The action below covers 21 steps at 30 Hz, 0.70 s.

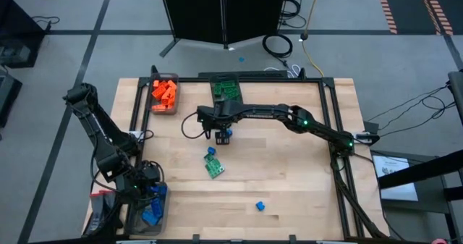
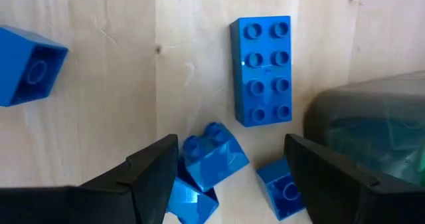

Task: Sort blocks
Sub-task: Put the blue game piece into the bottom left black transparent bin

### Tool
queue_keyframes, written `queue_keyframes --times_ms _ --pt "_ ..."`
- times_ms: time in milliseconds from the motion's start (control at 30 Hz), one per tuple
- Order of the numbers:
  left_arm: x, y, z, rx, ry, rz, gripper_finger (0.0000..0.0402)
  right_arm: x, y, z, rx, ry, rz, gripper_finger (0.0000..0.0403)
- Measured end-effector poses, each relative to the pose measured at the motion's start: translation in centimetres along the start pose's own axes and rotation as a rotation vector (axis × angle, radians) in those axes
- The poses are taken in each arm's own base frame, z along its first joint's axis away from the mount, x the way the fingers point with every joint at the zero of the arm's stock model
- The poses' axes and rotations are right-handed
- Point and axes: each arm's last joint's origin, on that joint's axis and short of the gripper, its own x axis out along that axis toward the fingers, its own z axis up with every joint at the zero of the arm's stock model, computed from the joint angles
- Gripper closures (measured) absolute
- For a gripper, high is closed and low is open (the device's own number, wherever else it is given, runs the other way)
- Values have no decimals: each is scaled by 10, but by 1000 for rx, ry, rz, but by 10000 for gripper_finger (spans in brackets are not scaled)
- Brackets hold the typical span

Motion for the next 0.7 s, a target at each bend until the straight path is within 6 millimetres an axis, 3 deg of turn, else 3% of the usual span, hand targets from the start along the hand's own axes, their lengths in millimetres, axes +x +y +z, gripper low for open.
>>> queue_keyframes --times_ms 200,433,567,700 --pt "0 0 0 -5 -1 0 179 1 -1 -1 10 5 -1 133" --pt "0 0 0 -5 -1 -2 178 22 4 -10 19 59 8 133" --pt "0 0 0 -1 -7 -1 178 24 5 -12 18 66 7 134" --pt "0 0 1 -6 -17 2 178 24 4 -8 11 36 -1 160"
